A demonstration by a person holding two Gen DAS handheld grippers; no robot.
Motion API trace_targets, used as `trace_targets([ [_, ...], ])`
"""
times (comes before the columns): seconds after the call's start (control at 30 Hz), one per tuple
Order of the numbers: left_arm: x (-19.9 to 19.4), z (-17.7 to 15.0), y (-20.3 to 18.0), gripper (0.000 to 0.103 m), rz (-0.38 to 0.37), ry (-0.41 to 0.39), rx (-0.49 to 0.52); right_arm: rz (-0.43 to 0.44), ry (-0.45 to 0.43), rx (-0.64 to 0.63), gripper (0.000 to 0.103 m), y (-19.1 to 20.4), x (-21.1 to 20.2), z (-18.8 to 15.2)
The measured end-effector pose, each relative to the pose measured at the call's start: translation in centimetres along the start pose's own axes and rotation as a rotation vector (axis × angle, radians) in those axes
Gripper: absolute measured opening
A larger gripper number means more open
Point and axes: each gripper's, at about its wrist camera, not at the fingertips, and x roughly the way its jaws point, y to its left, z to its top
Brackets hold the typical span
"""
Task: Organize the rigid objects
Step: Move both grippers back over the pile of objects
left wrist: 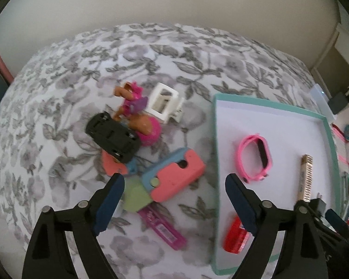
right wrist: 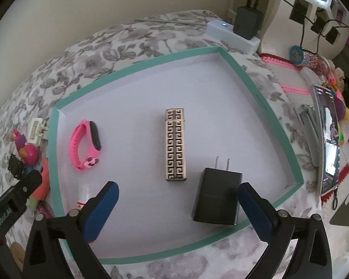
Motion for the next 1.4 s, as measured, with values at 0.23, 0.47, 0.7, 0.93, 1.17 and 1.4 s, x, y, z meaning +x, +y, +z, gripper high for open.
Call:
trace_targets([
  [0.23, -1.0, 1.1, 3.3, 0.103, 0.039, -0.081, -0.070, 0.053, -0.012, -0.052, 0.103, 1.6, -0.4, -0.2],
  [0.47, -3.0, 2.4, 7.9, 0.103, 0.098, -0.191, -0.136, 0.146, -0.067, -0.047, 0.103, 2.7, -1.6, -0.1],
  [0.7, -4.7, 3.1, 12.4, 0.103, 0.165, -0.272, -0.198, 0.200, -0.144, -0.088, 0.103, 4.8, -3.1, -0.3],
  [0.93, -4.9, 3.6, 16.3, 0.103, 0.164, -0.258, -0.268, 0.260, -0.158, -0.132, 0.103, 7.4, -3.8, -0.3],
  [1.17, -4.2, 4.2, 20.4, 0.103, 0.173, -0.221, -0.323, 0.293, -0.167, -0.174, 0.103, 10.2, -4.5, 0.2],
  [1.4, -2.5, 4.2, 25.3, 0.103, 0.166, -0.149, -0.423, 0.305, -0.126, -0.259, 0.103, 14.8, -3.5, 0.7],
])
